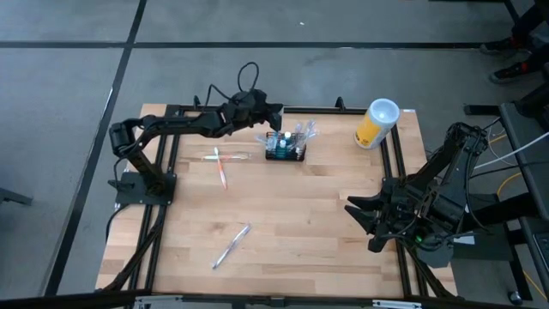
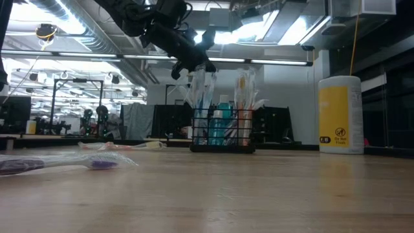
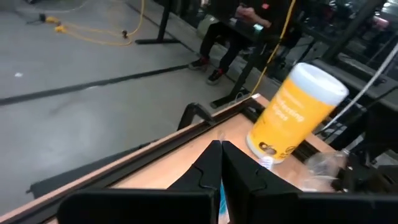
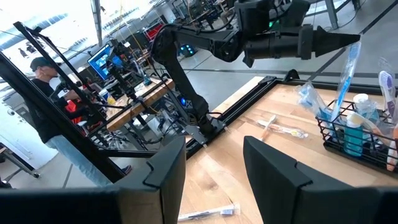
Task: Pick & Place toothbrushing station
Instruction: Put the blue toothbrush into the black mesh organizer, then put the orange toothbrush into the black mesh organizer
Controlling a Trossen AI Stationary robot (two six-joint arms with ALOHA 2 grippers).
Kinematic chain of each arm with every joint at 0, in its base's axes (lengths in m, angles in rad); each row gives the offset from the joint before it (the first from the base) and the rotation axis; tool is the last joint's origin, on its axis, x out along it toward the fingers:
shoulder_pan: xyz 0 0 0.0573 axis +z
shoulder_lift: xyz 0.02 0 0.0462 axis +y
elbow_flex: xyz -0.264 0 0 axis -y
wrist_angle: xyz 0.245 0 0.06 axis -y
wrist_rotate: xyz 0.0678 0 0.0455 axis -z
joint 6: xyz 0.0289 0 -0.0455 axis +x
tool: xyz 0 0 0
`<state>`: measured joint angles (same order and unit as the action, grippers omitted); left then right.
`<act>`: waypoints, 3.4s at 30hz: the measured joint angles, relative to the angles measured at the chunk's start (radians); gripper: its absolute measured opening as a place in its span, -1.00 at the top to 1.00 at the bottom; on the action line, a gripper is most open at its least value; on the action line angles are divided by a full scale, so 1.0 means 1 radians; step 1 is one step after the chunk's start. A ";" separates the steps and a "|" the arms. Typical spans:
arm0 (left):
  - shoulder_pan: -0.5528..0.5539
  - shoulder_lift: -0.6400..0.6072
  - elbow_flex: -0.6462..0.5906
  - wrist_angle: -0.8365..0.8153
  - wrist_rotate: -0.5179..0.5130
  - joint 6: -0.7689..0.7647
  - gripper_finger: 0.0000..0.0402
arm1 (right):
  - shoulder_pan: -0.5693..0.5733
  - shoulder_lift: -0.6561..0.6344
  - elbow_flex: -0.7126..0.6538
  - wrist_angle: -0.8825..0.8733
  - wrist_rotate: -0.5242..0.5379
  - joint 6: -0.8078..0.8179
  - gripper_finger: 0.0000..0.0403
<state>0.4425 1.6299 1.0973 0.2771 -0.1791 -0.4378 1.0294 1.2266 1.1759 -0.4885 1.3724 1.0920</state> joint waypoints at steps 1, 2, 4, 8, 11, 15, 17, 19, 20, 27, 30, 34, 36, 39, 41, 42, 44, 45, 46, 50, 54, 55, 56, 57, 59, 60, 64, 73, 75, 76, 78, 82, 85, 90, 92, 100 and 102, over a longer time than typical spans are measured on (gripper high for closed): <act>-0.010 0.000 0.000 0.006 -0.004 0.009 0.99 | 0.000 0.000 0.000 0.000 0.000 0.000 0.19; -0.019 0.000 0.000 0.008 -0.007 0.019 0.99 | 0.000 0.000 0.000 0.000 0.000 0.000 0.19; -0.037 0.000 0.000 0.014 -0.013 0.042 0.99 | 0.000 0.000 0.000 0.000 0.000 0.000 0.19; -0.063 -0.002 0.000 0.047 -0.026 0.082 0.99 | 0.000 0.000 0.000 -0.001 0.000 -0.001 0.19; -0.080 -0.017 0.000 0.048 -0.059 0.092 0.99 | 0.000 0.000 0.000 -0.001 0.000 -0.004 0.19; -0.099 -0.047 0.000 0.025 -0.081 0.127 0.99 | 0.000 0.000 0.000 0.000 0.000 -0.005 0.19; -0.104 -0.063 0.000 -0.008 -0.087 0.127 0.99 | 0.000 0.000 0.000 -0.001 0.000 -0.008 0.19; -0.106 -0.068 0.000 -0.030 -0.088 0.127 0.99 | 0.000 0.000 0.000 -0.007 0.000 -0.008 0.19; -0.110 -0.068 0.000 -0.044 -0.088 0.127 0.99 | 0.000 0.000 0.000 -0.009 0.000 -0.009 0.19; -0.164 -0.068 0.000 -0.076 -0.120 0.129 0.99 | 0.001 0.000 0.000 -0.009 0.000 -0.010 0.19; -0.170 -0.068 0.000 -0.107 -0.129 0.129 0.99 | 0.008 0.000 0.000 -0.008 0.000 -0.008 0.19; -0.190 -0.068 0.000 -0.142 -0.153 0.130 0.99 | 0.009 0.000 0.000 -0.007 0.000 -0.007 0.19; -0.197 -0.068 0.000 -0.159 -0.160 0.129 0.99 | 0.008 0.000 0.000 -0.007 0.000 -0.008 0.19; -0.205 -0.068 0.000 -0.197 -0.169 0.129 0.99 | 0.009 0.000 0.000 -0.008 0.000 -0.012 0.19; -0.206 -0.068 0.000 -0.220 -0.173 0.128 0.99 | 0.009 0.000 0.000 -0.008 0.000 -0.016 0.19; -0.207 -0.068 0.000 -0.233 -0.174 0.127 0.99 | 0.009 0.000 0.000 -0.008 0.000 -0.016 0.19; -0.207 -0.068 0.000 -0.247 -0.173 0.114 0.99 | 0.009 0.000 0.000 -0.008 0.000 -0.019 0.19; -0.207 -0.068 0.000 -0.252 -0.173 0.106 0.99 | 0.009 0.000 0.000 -0.008 0.000 -0.020 0.19; -0.207 -0.068 0.000 -0.261 -0.173 0.102 0.99 | 0.009 0.000 0.000 -0.008 0.000 -0.020 0.19; -0.206 -0.068 0.000 -0.310 -0.175 0.082 0.99 | 0.009 0.000 0.000 -0.008 0.000 -0.023 0.19; -0.206 -0.068 0.000 -0.333 -0.195 0.068 0.91 | 0.010 0.000 0.000 -0.008 -0.002 -0.023 0.19; -0.206 -0.068 0.000 -0.330 -0.194 0.068 0.87 | 0.010 0.000 0.000 -0.008 -0.004 -0.022 0.19; -0.206 -0.068 0.000 -0.321 -0.194 0.069 0.82 | 0.010 0.000 0.000 -0.008 -0.004 -0.022 0.19; -0.205 -0.068 0.000 -0.305 -0.193 0.072 0.77 | 0.011 0.000 0.000 -0.008 -0.004 -0.022 0.19; -0.205 -0.073 0.000 -0.285 -0.186 0.066 0.64 | 0.017 0.000 0.000 -0.008 -0.003 -0.022 0.19; -0.205 -0.075 0.000 -0.281 -0.188 0.059 0.57 | 0.020 0.000 0.000 -0.008 -0.003 -0.022 0.19; -0.205 -0.082 0.000 -0.284 -0.197 0.042 0.29 | 0.030 0.000 0.000 -0.008 0.002 -0.022 0.19; -0.173 -0.223 0.002 -0.459 -0.356 0.116 -0.01 | 0.042 0.000 0.000 -0.007 0.008 -0.015 0.19; -0.139 -0.280 0.002 -0.652 -0.350 0.098 0.01 | 0.043 0.000 0.000 -0.007 0.008 -0.014 0.19; -0.123 -0.307 0.001 -0.759 -0.334 0.079 0.03 | 0.043 0.000 0.000 -0.007 0.008 -0.014 0.19; -0.103 -0.344 0.001 -0.928 -0.276 0.053 0.07 | 0.042 0.000 0.000 -0.007 0.008 -0.015 0.19; -0.112 -0.354 -0.007 -1.182 -0.192 0.145 0.15 | 0.042 0.000 0.000 -0.007 0.008 -0.027 0.19; -0.131 -0.325 -0.044 -1.224 -0.112 0.282 0.15 | 0.042 0.000 0.000 -0.007 0.008 -0.034 0.19; -0.134 -0.208 -0.061 -1.209 -0.020 0.455 0.06 | 0.042 0.000 0.000 -0.007 -0.005 -0.030 0.19; -0.124 -0.145 -0.061 -1.177 0.012 0.509 0.02 | 0.042 0.000 0.000 -0.007 -0.008 -0.028 0.19; -0.081 0.083 0.003 -1.069 0.072 0.702 -0.03 | 0.042 0.000 0.000 -0.007 -0.011 0.028 0.19; -0.066 0.112 0.022 -1.048 0.086 0.727 -0.03 | 0.042 0.000 0.000 -0.007 -0.011 0.044 0.19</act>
<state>0.3767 1.7417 1.1197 -0.7709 -0.0931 0.2890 1.0718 1.2263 1.1759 -0.4952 1.3613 1.1361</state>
